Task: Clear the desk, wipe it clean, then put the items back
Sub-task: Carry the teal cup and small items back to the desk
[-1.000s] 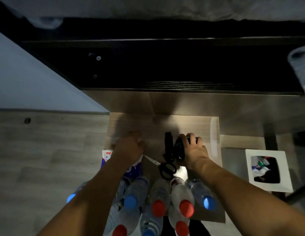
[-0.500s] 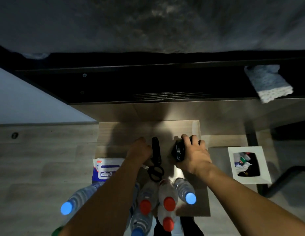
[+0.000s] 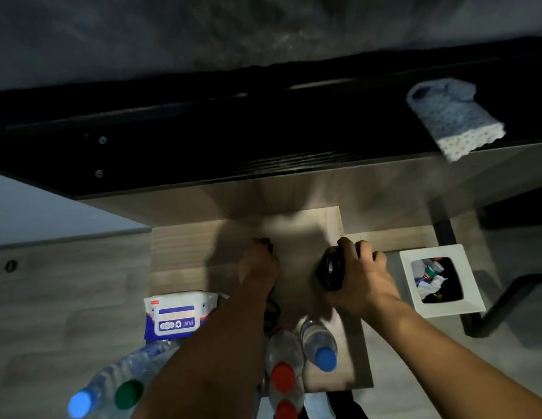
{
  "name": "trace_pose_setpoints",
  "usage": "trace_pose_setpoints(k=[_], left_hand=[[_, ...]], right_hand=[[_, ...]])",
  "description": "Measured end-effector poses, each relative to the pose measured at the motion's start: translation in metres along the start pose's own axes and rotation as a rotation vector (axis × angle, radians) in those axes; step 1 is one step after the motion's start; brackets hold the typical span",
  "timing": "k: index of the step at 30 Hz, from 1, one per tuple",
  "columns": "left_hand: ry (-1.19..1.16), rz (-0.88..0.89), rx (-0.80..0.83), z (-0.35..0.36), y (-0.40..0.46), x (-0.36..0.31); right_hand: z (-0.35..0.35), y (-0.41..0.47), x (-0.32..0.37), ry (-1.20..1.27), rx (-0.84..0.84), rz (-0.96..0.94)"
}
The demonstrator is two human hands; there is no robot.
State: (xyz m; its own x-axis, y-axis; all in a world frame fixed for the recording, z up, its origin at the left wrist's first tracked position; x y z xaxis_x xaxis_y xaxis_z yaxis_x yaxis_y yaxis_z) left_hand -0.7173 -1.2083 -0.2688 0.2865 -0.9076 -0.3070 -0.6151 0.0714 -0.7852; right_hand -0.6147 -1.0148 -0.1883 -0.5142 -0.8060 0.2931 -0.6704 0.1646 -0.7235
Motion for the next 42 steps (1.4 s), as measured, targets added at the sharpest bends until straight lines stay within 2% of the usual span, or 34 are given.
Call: trace_pose_setpoints(k=[4, 8, 10, 19, 24, 32, 37, 42], left_hand=[[0.153, 0.138, -0.034, -0.029, -0.065, -0.033], [0.136, 0.287, -0.088, -0.052, -0.149, -0.065], [0.2, 0.377, -0.106, -0.056, -0.185, -0.083], [0.542, 0.811, -0.121, -0.01, -0.308, -0.195], [0.778, 1.039, -0.113, 0.068, -0.381, -0.258], [0.987, 1.379, 0.019, 0.272, -0.52, -0.344], [1.131, 1.469, 0.06, 0.387, -0.58, -0.373], [1.228, 1.5, 0.099, 0.465, -0.606, -0.417]], right_hand=[[-0.037, -0.05, 0.009, 0.035, -0.053, 0.007], [-0.079, -0.119, 0.016, 0.101, -0.12, 0.04], [-0.094, -0.154, 0.012, 0.116, -0.17, 0.078], [-0.107, -0.294, -0.084, 0.308, -0.383, 0.317], [-0.101, -0.383, -0.174, 0.473, -0.517, 0.454], [-0.054, -0.533, -0.354, 0.631, -0.681, 0.702], [-0.017, -0.591, -0.45, 0.699, -0.705, 0.77], [-0.004, -0.615, -0.534, 0.797, -0.677, 0.807]])
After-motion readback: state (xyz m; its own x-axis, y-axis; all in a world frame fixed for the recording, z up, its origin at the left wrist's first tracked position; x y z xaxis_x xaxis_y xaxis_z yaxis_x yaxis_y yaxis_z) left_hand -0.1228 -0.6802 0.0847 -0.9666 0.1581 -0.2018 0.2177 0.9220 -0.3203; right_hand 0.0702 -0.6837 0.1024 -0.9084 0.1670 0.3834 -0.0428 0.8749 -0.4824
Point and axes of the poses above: each hand's wrist, its own y-axis towards the middle knuckle, its own z-axis out of the palm, x = y × z, the point moved 7 cm from there along y, towards the middle knuckle, and after that the axes turned 15 degrees about x, right-handed, at the moved point
